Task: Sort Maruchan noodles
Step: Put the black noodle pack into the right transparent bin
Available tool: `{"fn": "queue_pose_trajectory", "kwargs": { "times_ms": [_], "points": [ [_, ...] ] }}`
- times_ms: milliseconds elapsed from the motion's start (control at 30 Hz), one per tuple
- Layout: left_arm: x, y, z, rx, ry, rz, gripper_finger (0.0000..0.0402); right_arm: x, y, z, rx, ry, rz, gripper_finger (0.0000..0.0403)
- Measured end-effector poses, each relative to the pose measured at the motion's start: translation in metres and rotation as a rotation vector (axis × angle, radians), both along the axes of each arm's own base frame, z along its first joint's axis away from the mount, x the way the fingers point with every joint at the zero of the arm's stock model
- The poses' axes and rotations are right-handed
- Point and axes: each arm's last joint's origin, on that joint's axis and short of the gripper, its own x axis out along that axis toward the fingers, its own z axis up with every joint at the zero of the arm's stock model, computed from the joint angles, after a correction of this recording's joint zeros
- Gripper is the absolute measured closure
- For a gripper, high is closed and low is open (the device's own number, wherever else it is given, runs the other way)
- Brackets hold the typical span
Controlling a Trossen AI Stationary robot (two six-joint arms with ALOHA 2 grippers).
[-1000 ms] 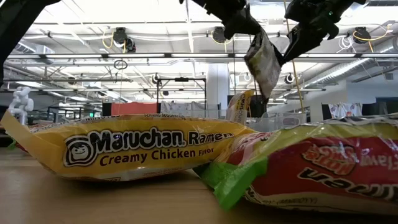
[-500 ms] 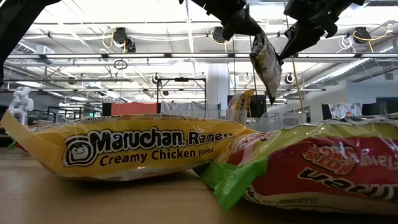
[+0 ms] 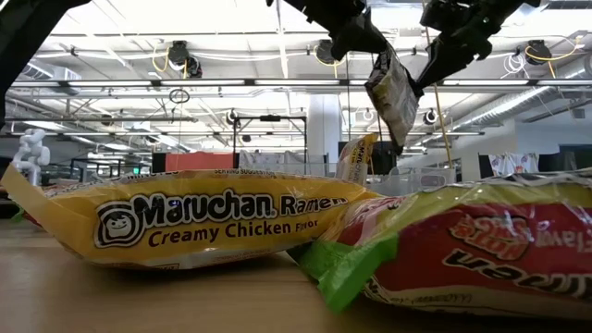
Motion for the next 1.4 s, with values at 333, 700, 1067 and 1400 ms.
{"fn": "queue_pose_trajectory", "kwargs": {
  "times_ms": [333, 700, 1067, 1400],
  "points": [
    [0.0000, 0.0000, 0.0000, 0.002, 0.000, -0.001, 0.0402, 0.0001, 0.0002, 0.0000, -0.004, 0.002, 0.007, 0.0324],
    [0.0000, 0.0005, -0.0002, 0.001, 0.001, 0.001, 0.0402, -0.0014, 0.0016, -0.0022, 0.017, 0.025, 0.020, 0.0324],
    [0.0000, 0.0015, -0.0005, 0.006, 0.003, 0.001, 0.0401, -0.0010, 0.0048, -0.0031, 0.078, 0.002, 0.090, 0.0324],
    [0.0000, 0.0021, -0.0007, 0.012, 0.005, 0.010, 0.0402, -0.0032, 0.0063, -0.0058, 0.107, 0.031, 0.085, 0.0324]
  ]
}}
